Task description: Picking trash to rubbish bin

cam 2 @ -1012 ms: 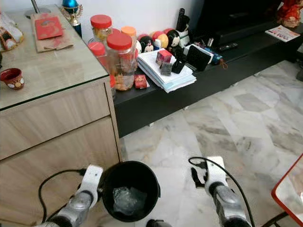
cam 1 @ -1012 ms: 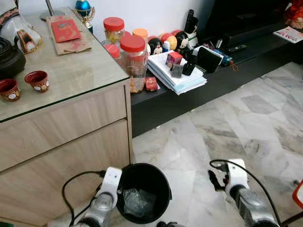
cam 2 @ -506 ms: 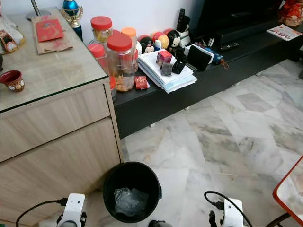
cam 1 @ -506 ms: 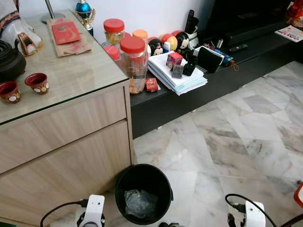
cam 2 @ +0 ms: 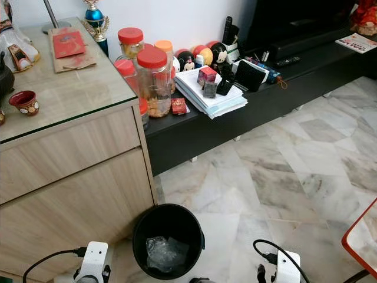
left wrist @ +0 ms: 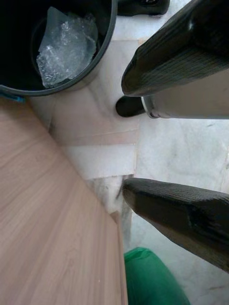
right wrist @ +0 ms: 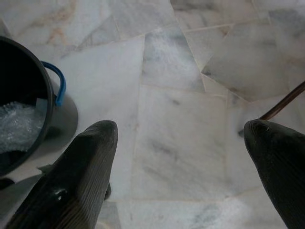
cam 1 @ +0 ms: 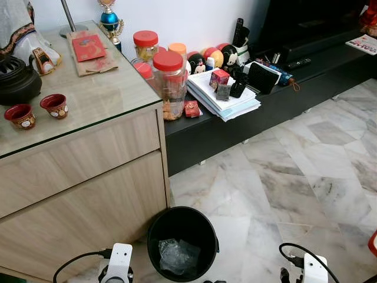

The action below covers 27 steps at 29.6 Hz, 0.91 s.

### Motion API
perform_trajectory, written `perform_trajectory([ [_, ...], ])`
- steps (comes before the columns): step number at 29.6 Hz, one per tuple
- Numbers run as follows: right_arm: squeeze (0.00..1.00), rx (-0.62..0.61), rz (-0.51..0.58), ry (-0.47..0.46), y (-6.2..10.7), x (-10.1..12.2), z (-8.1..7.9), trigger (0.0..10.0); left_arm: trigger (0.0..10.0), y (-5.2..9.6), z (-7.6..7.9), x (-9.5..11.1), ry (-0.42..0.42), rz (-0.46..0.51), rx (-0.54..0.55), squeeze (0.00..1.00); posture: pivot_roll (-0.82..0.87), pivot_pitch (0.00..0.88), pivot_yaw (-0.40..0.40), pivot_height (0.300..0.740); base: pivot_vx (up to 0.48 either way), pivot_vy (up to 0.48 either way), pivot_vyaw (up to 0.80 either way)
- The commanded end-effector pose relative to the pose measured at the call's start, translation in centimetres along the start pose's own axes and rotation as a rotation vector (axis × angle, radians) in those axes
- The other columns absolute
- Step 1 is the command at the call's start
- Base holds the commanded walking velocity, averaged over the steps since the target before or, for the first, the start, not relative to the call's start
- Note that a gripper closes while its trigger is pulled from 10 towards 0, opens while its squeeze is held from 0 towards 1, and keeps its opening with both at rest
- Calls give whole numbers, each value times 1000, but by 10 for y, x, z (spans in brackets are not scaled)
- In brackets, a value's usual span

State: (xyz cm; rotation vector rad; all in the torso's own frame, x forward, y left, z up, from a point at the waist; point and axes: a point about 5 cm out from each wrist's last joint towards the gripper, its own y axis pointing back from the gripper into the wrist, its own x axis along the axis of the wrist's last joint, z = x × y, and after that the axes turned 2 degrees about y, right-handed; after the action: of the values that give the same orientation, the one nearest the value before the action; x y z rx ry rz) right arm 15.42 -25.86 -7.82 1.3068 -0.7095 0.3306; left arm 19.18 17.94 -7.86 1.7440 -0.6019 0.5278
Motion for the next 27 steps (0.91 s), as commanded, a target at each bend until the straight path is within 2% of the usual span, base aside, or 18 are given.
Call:
perform_trajectory([
  [1,0,-11,-2,-18,1,-2,1,10000,10000,0,1,-2,-7,-9,-6,0,-157,63,-41,740,0,0,0],
  [14,0,-9,10,-23,0,1,0,10000,10000,1,-1,-4,-15,-17,-6,0,-157,74,-43,740,0,0,0],
  [20,0,-10,14,-24,0,2,0,10000,10000,0,-1,-4,-72,-22,3,0,-155,78,-46,740,0,0,0],
  [27,0,-6,18,-21,-1,4,-2,10000,10000,0,-2,-5,-68,-35,13,0,-152,84,-51,740,0,-480,0],
])
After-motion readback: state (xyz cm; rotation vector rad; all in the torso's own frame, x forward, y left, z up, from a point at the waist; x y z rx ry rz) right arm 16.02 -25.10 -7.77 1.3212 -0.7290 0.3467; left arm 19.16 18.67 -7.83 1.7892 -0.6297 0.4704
